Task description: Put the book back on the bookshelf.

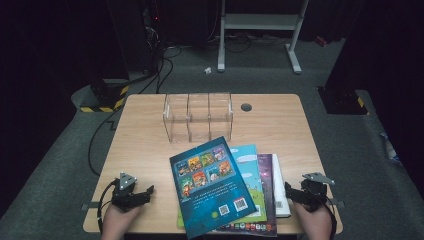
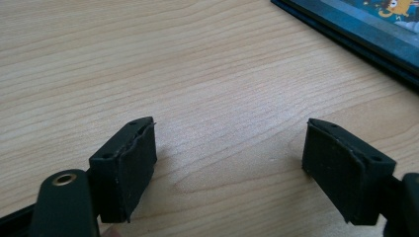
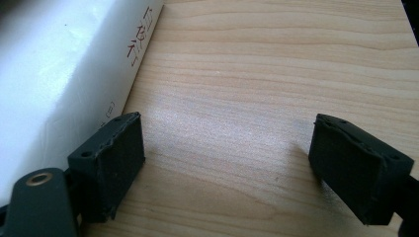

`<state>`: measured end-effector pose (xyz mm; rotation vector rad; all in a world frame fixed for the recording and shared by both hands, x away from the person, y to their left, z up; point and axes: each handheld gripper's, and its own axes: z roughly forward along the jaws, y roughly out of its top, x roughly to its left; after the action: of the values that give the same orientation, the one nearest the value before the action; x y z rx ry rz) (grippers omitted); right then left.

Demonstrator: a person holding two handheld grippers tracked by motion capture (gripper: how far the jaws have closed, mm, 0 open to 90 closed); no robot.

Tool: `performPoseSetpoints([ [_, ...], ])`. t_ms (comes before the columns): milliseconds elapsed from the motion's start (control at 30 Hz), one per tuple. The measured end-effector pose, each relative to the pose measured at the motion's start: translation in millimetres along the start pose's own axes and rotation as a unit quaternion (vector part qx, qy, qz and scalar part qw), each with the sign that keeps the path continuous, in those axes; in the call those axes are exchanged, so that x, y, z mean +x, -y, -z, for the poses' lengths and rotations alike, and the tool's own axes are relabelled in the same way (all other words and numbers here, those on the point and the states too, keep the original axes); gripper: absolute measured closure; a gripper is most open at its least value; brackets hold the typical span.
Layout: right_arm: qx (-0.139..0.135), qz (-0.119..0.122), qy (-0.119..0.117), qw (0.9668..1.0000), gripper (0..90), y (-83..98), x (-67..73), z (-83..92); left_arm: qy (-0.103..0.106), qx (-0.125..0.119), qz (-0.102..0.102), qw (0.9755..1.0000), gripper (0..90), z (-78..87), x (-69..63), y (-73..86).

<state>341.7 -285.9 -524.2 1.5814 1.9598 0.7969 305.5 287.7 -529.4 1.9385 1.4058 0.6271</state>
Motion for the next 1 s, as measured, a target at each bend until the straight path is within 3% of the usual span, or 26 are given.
performPoseSetpoints([
  [433,0.0,-0.001,-0.003,1.0,13.2,-0.1,-0.3,-0.1,-0.006,0.002,0.002,1.0,18.9,0.0,-0.6,0.0],
  [533,0.002,0.001,-0.007,1.0,12.2,-1.1,-0.8,-1.0,-0.01,0.002,0.016,0.9998,17.8,0.1,-1.0,0.4],
  [667,0.003,0.0,-0.006,1.0,15.8,-1.9,-2.0,-0.3,-0.015,0.002,0.014,0.9998,19.0,0.5,-1.6,0.4],
  [767,0.004,-0.002,-0.012,0.9999,12.7,-2.8,-3.9,1.2,-0.016,0.003,0.012,0.9998,19.4,0.8,-1.7,0.5],
  [833,-0.007,-0.01,-0.021,0.9997,12.5,-4.0,-5.2,5.9,-0.018,0.003,0.012,0.9998,19.4,0.9,-2.2,0.6],
  [933,-0.027,0.001,-0.032,0.9991,10.7,-5.3,-4.1,12.8,-0.018,0.001,0.016,0.9997,19.3,0.8,-2.8,1.0],
  [1000,-0.046,0.006,-0.038,0.9982,14.0,-8.5,-2.2,20.2,-0.017,0.002,0.011,0.9998,20.3,1.9,-2.6,1.3],
])
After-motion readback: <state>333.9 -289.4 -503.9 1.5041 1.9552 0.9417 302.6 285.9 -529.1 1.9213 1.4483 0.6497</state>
